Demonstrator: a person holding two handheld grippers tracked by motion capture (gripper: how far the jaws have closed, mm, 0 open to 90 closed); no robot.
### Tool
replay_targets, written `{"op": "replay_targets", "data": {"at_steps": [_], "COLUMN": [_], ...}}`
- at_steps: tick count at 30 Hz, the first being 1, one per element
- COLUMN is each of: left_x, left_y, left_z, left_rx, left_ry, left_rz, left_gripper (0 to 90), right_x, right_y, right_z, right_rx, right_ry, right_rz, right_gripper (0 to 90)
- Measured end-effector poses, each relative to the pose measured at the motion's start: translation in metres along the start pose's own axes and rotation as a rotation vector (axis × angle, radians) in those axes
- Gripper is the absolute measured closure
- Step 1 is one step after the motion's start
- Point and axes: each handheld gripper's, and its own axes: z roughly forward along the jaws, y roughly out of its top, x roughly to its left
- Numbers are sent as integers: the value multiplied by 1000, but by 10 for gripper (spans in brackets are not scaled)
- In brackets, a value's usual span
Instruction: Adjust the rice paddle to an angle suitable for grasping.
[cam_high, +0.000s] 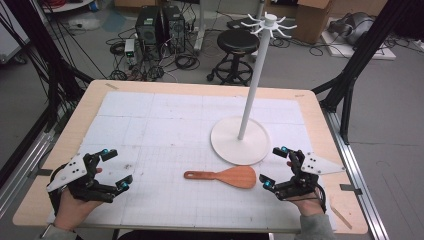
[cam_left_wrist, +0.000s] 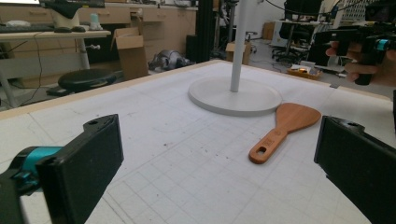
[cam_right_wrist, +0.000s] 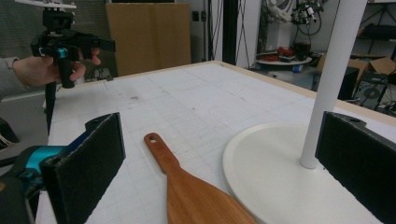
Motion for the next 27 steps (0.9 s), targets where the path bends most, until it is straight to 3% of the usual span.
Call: {"op": "replay_targets", "data": {"at_steps": [4,10,15,19,20,27], "left_x": [0,1,0,0,1,2], "left_y": [0,-1,-2,-2,-2,-2], "left_z": [0,1,2,2,2,1], "left_rx": [7,15,21,22,24,26], "left_ry": [1,3,3,4,4,7], "left_rz": [1,1,-3,-3,-3,-10], "left_gripper": [17,17,17,17,17,17], "right_x": [0,0,0,2,2,5], "right_y": [0,0,0,1,1,3], "right_z": [1,4,6,7,8,11], "right_rx": [7,5,13,21,23,40], "right_ry": [-4,-54,-66,-67,-64,-35], "right_rz": [2,22,7,-12,-9,-27], "right_gripper": [0,0,0,97,168,422]}}
